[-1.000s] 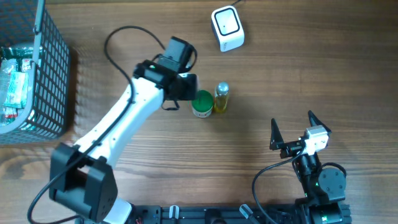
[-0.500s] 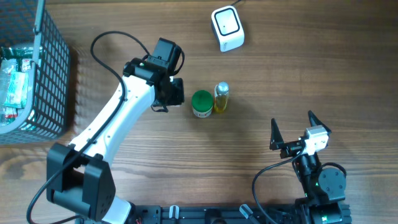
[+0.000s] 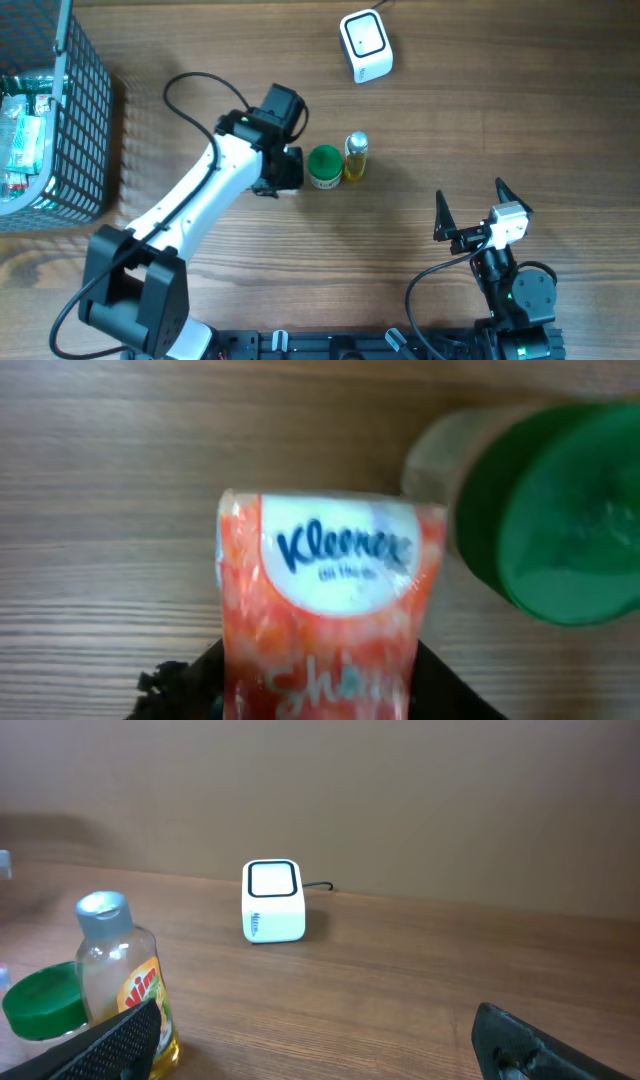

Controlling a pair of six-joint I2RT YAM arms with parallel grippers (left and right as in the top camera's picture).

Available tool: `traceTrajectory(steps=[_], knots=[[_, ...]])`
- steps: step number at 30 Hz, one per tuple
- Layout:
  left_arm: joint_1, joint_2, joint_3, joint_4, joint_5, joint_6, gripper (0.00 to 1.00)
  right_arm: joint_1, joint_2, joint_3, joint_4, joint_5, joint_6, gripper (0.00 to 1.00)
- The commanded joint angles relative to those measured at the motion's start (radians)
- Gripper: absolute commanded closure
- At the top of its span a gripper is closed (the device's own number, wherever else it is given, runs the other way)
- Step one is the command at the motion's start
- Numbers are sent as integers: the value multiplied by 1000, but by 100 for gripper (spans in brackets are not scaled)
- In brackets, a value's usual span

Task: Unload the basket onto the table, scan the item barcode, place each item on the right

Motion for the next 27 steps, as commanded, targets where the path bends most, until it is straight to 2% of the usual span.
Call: traceTrajectory(steps=[1,2,3,6,7,10,14,17,22,23,25,27], knots=[[-37,-10,-16,-2,-8,-68,50,-4,-3,-1,3,9,2,0],[-43,-10,-16,-5,-19,-81,48,-4,-3,-1,3,9,2,0],[-48,-10,-16,-5,-19,-82,38,-4,-3,-1,3,9,2,0],[-56,-10,-16,-5,-19,-81,34,-4,-3,-1,3,9,2,0],[-58,-10,-16,-5,-18,-82,35,-4,-3,-1,3,9,2,0],[-58,-11,-16,-7,-14,-84,48,-4,-3,-1,3,9,2,1],[-31,-24,14,-10,-40,-74,48,-4,-3,-1,3,9,2,0],[20,-48,96,-26,-142,-64,49,-4,-3,-1,3,9,2,0],[115,-109,303,-22,-357,66,49,-4,-3,-1,3,9,2,1],[143,-121,361,1,-399,128,50,-4,-3,-1,3,9,2,0],[203,-137,455,58,-420,248,49,-4,-3,-1,3,9,2,0],[270,-141,535,104,-419,314,42,-4,-3,-1,3,9,2,0]])
